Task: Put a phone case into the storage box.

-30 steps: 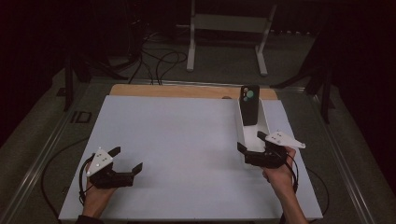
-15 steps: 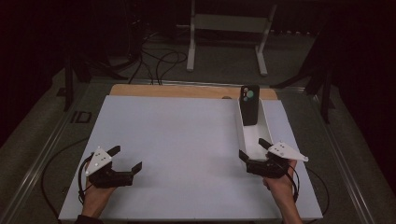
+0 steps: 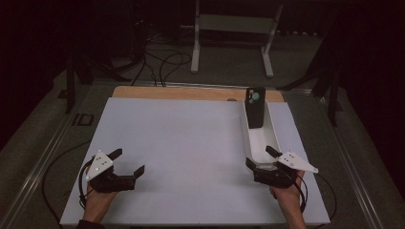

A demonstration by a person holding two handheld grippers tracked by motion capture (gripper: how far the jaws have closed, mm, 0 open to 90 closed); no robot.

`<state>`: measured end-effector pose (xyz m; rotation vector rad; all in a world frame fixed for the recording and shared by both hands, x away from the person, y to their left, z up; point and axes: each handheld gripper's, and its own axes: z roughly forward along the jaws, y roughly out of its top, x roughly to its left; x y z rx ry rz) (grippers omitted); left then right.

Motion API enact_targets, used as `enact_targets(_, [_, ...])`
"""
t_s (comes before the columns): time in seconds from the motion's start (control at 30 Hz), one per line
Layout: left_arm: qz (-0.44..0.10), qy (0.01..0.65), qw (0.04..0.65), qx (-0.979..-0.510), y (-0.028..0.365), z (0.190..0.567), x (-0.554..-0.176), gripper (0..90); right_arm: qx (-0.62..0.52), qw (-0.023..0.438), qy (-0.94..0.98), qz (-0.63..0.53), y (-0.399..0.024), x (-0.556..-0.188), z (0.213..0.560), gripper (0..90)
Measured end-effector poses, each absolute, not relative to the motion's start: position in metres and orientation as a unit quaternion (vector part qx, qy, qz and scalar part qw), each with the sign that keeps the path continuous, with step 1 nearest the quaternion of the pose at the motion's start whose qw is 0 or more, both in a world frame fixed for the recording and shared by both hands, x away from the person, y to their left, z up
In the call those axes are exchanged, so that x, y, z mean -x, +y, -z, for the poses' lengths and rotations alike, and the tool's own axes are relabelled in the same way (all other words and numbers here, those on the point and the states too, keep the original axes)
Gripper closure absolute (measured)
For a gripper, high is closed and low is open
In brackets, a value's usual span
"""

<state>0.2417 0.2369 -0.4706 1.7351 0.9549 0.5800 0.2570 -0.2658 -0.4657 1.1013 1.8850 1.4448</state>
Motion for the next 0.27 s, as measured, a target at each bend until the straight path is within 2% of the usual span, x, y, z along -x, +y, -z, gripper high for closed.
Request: enact_targets(0.27, [-0.242,0.395,0.512,-0.723,0.2372,0.4708,-0.2417,0.0,-0.402,0.262,0.700,-0.528,-0.2670,-0.2570,0.4701,8.8])
